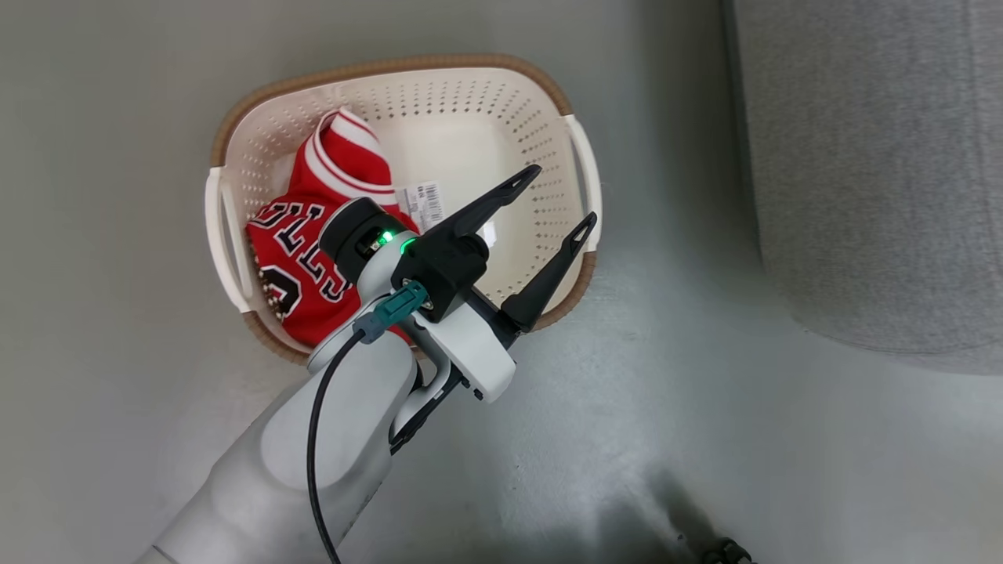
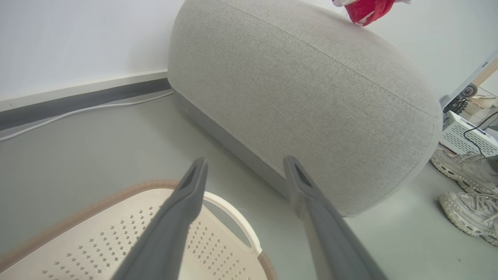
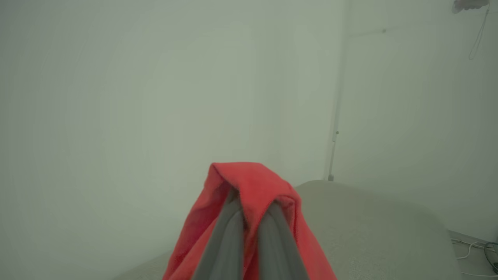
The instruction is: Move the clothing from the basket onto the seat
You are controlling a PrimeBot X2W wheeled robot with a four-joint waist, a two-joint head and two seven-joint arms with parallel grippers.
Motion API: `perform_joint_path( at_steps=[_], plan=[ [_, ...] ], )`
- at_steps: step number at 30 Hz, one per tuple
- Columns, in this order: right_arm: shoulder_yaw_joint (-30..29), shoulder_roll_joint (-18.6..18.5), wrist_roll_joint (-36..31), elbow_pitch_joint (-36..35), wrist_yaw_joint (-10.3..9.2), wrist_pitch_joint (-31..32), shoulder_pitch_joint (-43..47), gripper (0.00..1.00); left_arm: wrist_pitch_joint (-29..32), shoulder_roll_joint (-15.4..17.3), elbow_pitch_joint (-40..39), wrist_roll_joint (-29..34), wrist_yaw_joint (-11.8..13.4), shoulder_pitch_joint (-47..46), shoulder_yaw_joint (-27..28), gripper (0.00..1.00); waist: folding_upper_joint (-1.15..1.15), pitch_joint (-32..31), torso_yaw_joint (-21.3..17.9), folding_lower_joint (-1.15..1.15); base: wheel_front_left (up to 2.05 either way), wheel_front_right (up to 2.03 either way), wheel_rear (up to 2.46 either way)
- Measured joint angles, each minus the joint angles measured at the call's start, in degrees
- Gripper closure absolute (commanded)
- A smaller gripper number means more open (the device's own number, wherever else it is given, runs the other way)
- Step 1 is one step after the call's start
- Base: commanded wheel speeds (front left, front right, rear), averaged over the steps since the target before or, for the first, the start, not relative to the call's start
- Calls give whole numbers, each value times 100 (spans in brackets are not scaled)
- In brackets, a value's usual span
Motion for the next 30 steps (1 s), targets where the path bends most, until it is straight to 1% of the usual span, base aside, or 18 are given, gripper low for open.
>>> perform_joint_path(
  at_steps=[2, 4, 8, 11, 14, 17, 18, 19, 20, 21, 25, 30],
  plan=[
    [-242, 73, -186, 3, 0, -1, -63, 100, 0, -2, -26, -1, 0, 8, 4, 0, 0, 65, 85, 0, 0, 0, 0],
    [-224, 169, -241, 105, 0, -1, -96, 100, 0, 0, -41, -1, 0, 14, 23, 0, 0, 128, 134, 0, 0, 0, 0],
    [-9, 444, -182, 788, 0, -1, -40, 100, 0, -10, -45, 0, 0, 26, 115, 0, 0, 166, 176, 0, 0, 0, 0],
    [165, 498, -19, 1192, 0, -1, 180, 100, 0, -49, -45, 0, 0, 28, 127, 0, 0, 132, 201, 0, 0, 0, 0],
    [361, 486, 253, 1374, 0, -1, 452, 100, 0, -87, -52, 8, 0, 28, 153, 0, 0, 93, 227, 0, 0, 0, 0],
    [673, 509, 506, 1410, 0, -1, 703, 100, 0, -87, -48, 8, 0, 30, 194, 0, 0, 36, 230, 0, 0, 0, 0],
    [789, 523, 595, 1407, 0, -1, 808, 97, 0, -88, -47, 8, 0, 34, 204, 0, 0, 7, 228, 0, 0, 0, 0],
    [789, 523, 595, 1407, 0, -1, 808, 66, 0, -88, -47, 8, 0, 34, 204, 0, 0, 7, 228, 0, 0, 0, 0],
    [872, 547, 683, 1397, 0, -1, 904, 48, 0, -91, -47, 7, 0, 35, 222, 0, 0, -23, 227, 0, 0, 0, 0],
    [949, 572, 809, 1383, 0, -1, 995, 0, 0, -98, -47, 5, 0, 37, 236, 0, 0, -54, 228, 0, 0, 0, 0],
    [1393, 628, 1202, 1262, 0, -1, 1429, 0, 0, -152, -49, -7, 0, 103, 333, 0, 0, -221, 248, 0, 0, 0, 0],
    [1712, 664, 1724, 1109, 0, -1, 1922, 0, 0, -235, -49, -44, 0, 210, 511, 0, 0, -520, 288, 0, 0, 0, 0]
  ],
)
